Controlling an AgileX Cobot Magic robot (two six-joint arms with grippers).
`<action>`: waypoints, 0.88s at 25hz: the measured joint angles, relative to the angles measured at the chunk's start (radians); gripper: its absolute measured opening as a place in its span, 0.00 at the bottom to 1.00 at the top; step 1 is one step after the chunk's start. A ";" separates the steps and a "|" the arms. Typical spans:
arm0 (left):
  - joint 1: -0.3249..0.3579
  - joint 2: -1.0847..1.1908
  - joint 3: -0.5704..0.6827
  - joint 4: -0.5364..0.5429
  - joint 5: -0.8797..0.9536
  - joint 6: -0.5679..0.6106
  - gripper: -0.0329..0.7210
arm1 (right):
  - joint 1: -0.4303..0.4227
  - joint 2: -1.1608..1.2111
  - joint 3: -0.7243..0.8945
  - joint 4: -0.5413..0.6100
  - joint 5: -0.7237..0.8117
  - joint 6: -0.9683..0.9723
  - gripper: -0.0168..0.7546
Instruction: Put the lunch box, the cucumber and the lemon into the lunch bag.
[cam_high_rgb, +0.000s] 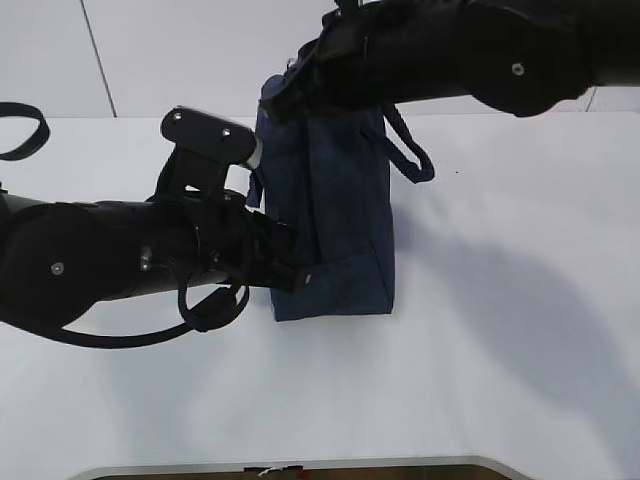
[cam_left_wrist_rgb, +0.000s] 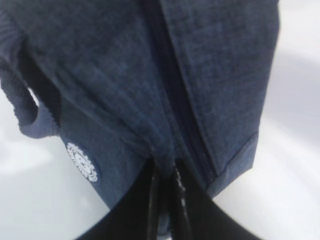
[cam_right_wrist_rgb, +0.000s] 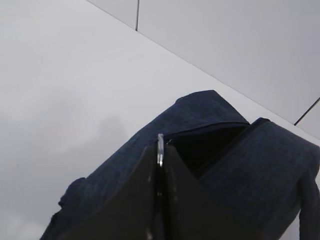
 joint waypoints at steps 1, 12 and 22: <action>0.000 0.000 0.000 0.000 0.000 0.000 0.04 | 0.000 0.007 -0.007 -0.001 -0.002 0.000 0.03; 0.000 0.000 0.000 0.000 -0.009 0.000 0.04 | 0.000 -0.032 -0.020 -0.005 0.092 0.002 0.03; 0.000 0.003 0.000 -0.006 -0.028 0.000 0.04 | -0.001 -0.066 -0.022 -0.005 0.146 0.002 0.03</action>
